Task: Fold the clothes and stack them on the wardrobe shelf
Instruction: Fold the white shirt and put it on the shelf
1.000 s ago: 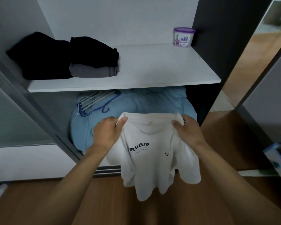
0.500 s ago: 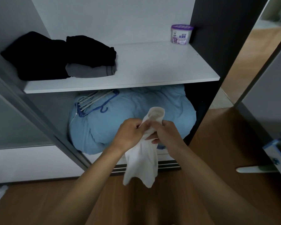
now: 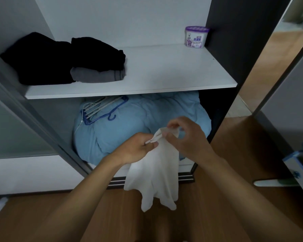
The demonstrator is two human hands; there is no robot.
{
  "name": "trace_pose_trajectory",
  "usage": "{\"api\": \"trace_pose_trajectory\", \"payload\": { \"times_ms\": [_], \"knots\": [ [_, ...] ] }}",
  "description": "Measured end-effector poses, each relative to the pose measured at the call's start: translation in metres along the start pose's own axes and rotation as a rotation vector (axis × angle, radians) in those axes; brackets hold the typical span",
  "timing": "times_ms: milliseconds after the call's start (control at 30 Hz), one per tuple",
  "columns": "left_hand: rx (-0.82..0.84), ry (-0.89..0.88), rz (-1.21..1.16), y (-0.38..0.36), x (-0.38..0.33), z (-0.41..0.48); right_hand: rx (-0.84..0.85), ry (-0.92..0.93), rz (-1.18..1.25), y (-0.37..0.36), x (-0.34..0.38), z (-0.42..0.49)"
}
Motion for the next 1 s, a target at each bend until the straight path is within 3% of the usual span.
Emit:
{"api": "trace_pose_trajectory", "payload": {
  "times_ms": [67, 167, 300, 433, 533, 700, 767, 867, 1000],
  "knots": [
    [0.029, -0.039, 0.025, 0.000, -0.008, -0.001, 0.178, 0.079, 0.075, -0.006, 0.003, 0.002],
    [0.035, -0.101, 0.047, 0.001, -0.018, -0.004, 0.363, 0.043, 0.109, -0.019, 0.005, 0.003],
    [-0.066, -0.145, 0.081, 0.009, -0.023, -0.008, 0.257, 0.147, 0.124, -0.017, 0.013, 0.004],
    [-0.214, -0.101, 0.028, 0.024, -0.004, -0.022, 0.156, 0.077, 0.158, -0.016, 0.010, 0.003],
    [-0.319, -0.063, 0.090, 0.025, 0.014, -0.039, 0.168, 0.005, 0.172, -0.018, 0.006, 0.005],
    [-0.446, -0.084, 0.165, 0.012, 0.022, -0.048, 0.280, 0.071, 0.093, -0.028, 0.017, 0.001],
    [-0.459, -0.071, 0.149, 0.013, 0.024, -0.048, 0.336, 0.091, 0.047, -0.028, 0.019, 0.000],
    [-0.413, -0.112, 0.211, 0.011, 0.025, -0.047, 0.432, 0.118, -0.208, -0.032, 0.018, -0.001],
    [-0.372, -0.173, 0.239, 0.009, 0.026, -0.045, 0.363, 0.085, -0.292, -0.033, 0.022, 0.002]
  ]
}}
Point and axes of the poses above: each hand's wrist, its own z-axis towards the middle knuckle, its own y-axis out of the back of the hand, x = y × z, the point moved 6 cm from there along z, towards the middle knuckle, and after that the axes turned 1 degree about -z, right-handed, at the moved point
